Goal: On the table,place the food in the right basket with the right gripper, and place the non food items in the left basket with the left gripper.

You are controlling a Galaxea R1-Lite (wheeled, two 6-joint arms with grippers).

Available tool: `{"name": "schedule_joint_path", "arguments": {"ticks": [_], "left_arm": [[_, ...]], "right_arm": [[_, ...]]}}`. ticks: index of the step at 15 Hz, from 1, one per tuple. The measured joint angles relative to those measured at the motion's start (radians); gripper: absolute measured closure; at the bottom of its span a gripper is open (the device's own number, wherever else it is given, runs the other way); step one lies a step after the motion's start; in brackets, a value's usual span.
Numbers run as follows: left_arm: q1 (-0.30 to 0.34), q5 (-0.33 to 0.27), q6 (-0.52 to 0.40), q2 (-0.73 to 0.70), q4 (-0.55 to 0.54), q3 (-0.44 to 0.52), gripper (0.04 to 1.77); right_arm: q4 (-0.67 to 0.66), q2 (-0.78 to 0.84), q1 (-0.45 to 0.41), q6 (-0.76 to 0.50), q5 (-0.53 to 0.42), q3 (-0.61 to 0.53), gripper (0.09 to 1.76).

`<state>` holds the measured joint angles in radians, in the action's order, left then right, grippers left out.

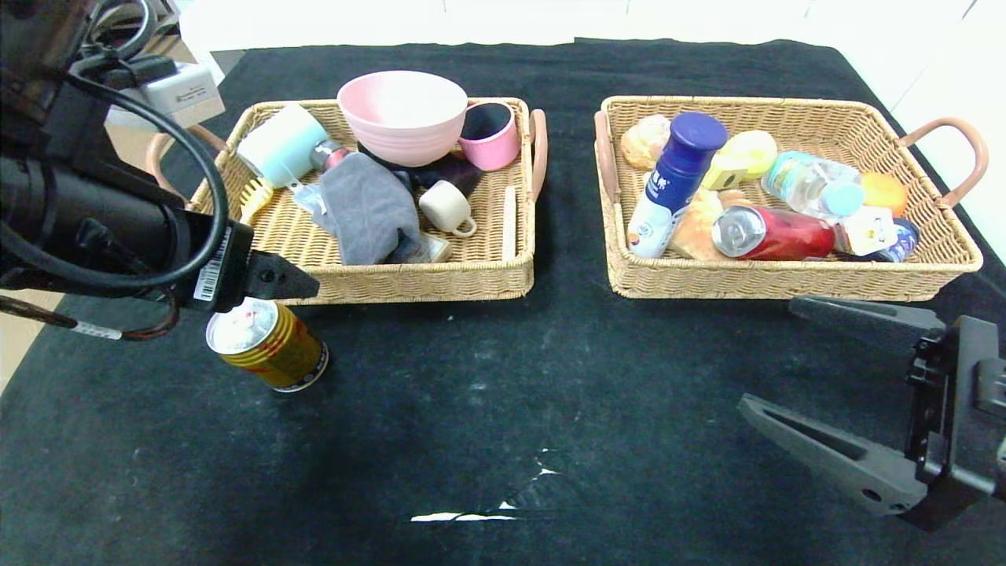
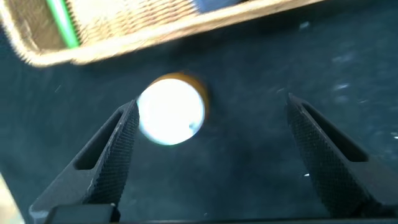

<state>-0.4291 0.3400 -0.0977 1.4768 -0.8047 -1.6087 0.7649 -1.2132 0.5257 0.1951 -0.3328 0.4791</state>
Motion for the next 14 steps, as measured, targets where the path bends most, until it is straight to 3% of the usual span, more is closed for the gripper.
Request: {"name": "schedule_joint_path", "arguments": {"ticks": [4, 8, 10, 14], "left_arm": [[0.143, -0.194, 0.003, -0.046, 0.0, 0.061, 0.11], [0.252, -0.253, 0.02, -0.053, 0.003, 0.103, 0.11], [0.295, -0.326, 0.033, -0.046, 0.009, 0.116, 0.11], [0.321, -0.345, 0.034, -0.014, 0.039, 0.136, 0.1]], "right_arm": [[-0.001, -0.001, 0.0, 0.0, 0.0, -0.002, 0.14], [-0.001, -0.008, 0.0, 0.0, 0.0, -0.003, 0.14], [-0.001, -0.01, 0.0, 0.0, 0.0, -0.004, 0.14], [-0.001, -0.011, 0.0, 0.0, 0.0, -0.004, 0.14]]}}
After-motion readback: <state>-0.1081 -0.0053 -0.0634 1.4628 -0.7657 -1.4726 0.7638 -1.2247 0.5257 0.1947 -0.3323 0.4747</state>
